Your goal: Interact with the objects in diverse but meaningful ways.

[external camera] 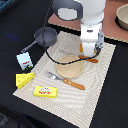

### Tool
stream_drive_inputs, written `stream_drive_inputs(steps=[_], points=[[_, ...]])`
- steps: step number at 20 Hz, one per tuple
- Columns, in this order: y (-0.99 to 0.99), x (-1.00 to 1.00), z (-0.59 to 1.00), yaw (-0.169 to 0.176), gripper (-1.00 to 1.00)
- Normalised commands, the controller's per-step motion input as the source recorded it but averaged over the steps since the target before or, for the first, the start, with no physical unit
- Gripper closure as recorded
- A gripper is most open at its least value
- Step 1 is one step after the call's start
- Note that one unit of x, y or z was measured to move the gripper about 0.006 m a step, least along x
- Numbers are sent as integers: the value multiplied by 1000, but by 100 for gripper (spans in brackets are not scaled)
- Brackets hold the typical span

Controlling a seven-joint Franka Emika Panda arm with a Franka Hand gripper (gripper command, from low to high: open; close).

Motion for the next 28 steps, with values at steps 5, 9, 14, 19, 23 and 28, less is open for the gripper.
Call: stream_drive_inputs(steps=[5,9,14,19,23,28], points=[[306,97,1000,0,100],[186,6,1000,0,100],[72,-138,857,0,100],[-105,-549,318,0,100],[-297,-778,24,-21,100],[-362,-817,-39,-89,100]])
